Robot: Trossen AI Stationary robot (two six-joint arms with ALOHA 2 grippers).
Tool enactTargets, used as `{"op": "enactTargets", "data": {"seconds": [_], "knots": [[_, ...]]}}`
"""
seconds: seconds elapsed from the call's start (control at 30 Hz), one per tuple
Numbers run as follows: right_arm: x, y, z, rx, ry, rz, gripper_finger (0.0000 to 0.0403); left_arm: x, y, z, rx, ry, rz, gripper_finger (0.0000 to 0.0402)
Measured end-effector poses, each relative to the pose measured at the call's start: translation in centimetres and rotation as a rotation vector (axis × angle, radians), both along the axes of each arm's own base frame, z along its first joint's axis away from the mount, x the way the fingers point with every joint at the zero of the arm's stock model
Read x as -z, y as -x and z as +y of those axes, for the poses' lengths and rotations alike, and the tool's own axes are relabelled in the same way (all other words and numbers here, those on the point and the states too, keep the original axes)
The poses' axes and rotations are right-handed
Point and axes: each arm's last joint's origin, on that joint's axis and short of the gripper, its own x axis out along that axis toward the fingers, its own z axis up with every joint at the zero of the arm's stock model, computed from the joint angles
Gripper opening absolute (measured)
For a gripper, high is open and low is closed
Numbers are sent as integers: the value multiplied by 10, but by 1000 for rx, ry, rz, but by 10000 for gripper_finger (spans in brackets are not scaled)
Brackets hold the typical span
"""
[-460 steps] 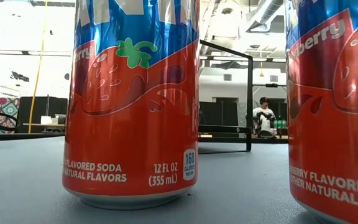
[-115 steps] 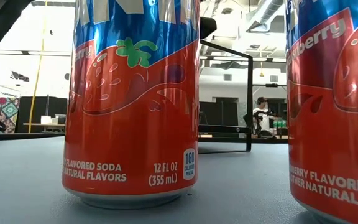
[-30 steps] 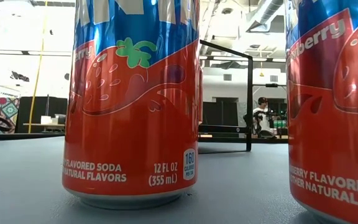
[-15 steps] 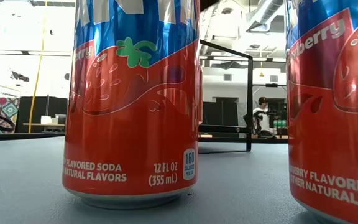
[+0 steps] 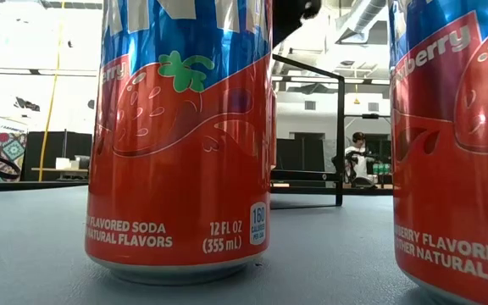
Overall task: Place canned beverage on shelf
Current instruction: Put the left red soda can on the shelf
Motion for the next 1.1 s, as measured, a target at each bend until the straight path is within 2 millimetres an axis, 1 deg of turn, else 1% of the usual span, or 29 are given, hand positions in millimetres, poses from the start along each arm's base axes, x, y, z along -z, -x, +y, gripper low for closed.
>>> {"op": "enactTargets", "data": {"seconds": [0.1, 0.17, 0.3, 0.43, 0.63, 0.77, 0.93, 1.03, 1.1], "knots": [[12, -3, -1, 2, -4, 55, 337, 1, -1, 0, 5, -8, 8, 341], [21, -11, -1, -1, -4, 46, 337, 1, -1, 0, 7, -11, 12, 341], [38, -16, -1, -2, -3, 111, 336, 1, 0, 0, 7, -14, 20, 341], [45, -16, -4, 9, -7, 159, 332, 2, 0, 0, 10, -13, 26, 341], [46, -17, -8, 18, -6, 157, 329, 2, 0, 0, 11, -13, 29, 341], [46, -16, -12, 58, -19, 164, 325, 2, 0, 0, 11, -13, 29, 341], [46, -15, -22, 132, -7, 170, 304, 2, 0, 0, 11, -13, 29, 341], [46, -13, -30, 176, -15, 180, 288, 2, 0, 0, 11, -13, 29, 341], [46, -11, -36, 215, -23, 194, 285, 2, 0, 0, 11, -14, 29, 341]]}}
